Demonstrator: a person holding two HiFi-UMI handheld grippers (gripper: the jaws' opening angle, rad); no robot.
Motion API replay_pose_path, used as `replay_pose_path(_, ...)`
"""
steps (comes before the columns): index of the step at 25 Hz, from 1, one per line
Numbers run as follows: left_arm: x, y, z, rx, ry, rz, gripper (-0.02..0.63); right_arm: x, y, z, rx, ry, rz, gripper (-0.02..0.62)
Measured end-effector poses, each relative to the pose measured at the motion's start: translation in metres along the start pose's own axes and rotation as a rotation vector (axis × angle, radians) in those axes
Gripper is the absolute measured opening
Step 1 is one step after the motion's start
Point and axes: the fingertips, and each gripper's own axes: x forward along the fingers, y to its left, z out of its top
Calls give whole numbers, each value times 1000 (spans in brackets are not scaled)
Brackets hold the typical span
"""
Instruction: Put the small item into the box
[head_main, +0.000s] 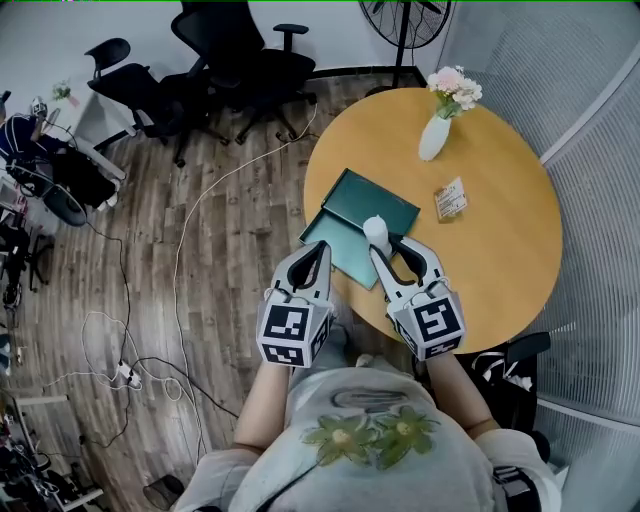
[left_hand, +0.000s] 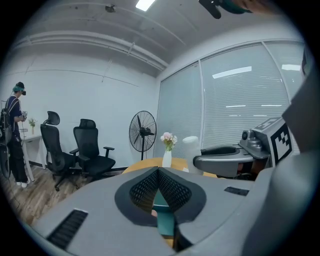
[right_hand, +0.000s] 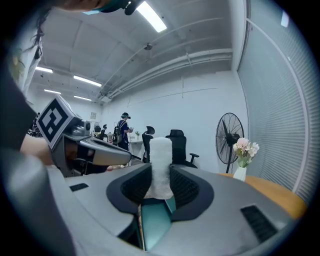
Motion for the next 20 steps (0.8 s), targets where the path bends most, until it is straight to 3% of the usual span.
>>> replay_pose_path(7,19,15,-1,12,14,-28,0,22,-10,-6,-14,26,-26,121)
replay_pose_path(20,34,45,-16,-28,46,-60,0,62,3,-36,-34,147,3,121)
